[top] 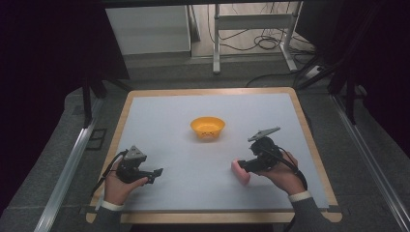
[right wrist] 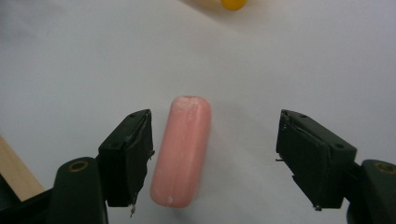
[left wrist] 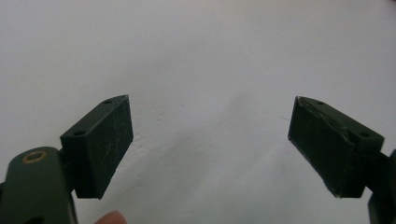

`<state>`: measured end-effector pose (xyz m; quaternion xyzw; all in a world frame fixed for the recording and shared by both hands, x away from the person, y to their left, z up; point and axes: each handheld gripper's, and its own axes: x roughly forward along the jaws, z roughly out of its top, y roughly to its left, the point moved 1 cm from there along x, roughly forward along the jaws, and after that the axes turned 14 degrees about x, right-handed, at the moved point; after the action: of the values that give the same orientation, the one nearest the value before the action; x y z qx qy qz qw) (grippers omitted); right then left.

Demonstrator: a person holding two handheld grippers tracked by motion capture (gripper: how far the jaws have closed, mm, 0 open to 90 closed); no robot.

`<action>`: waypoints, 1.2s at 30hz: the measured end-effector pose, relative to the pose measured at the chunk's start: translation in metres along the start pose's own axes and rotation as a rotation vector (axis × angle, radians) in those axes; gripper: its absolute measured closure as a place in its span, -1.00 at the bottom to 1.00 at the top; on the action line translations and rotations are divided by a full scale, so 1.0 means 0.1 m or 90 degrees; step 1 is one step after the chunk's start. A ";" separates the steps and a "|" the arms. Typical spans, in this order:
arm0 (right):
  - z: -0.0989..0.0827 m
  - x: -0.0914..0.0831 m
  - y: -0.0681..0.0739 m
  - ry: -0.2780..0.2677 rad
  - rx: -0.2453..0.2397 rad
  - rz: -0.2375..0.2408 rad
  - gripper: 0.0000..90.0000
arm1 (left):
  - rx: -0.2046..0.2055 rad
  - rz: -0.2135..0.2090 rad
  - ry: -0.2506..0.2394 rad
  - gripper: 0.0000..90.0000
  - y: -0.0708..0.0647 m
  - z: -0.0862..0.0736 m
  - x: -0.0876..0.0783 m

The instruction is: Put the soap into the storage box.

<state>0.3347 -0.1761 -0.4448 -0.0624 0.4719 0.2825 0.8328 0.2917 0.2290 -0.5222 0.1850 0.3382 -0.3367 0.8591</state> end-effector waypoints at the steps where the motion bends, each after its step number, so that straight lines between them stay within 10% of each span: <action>1: 0.00 0.02 0.03 0.012 -0.001 0.004 -0.39 | 0.001 0.002 0.001 -0.68 0.00 0.00 0.01; 22: 0.04 0.49 0.17 0.162 0.009 -0.055 -0.23 | 0.019 -0.001 0.011 -0.71 -0.01 -0.01 0.05; 36: -0.06 0.63 0.21 0.211 0.003 -0.090 0.31 | 0.020 -0.004 0.013 -0.72 -0.02 -0.01 0.07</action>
<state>0.3442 -0.1350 -0.4964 -0.1389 0.5977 0.2079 0.7618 0.2942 0.2248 -0.5279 0.2008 0.3425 -0.3430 0.8513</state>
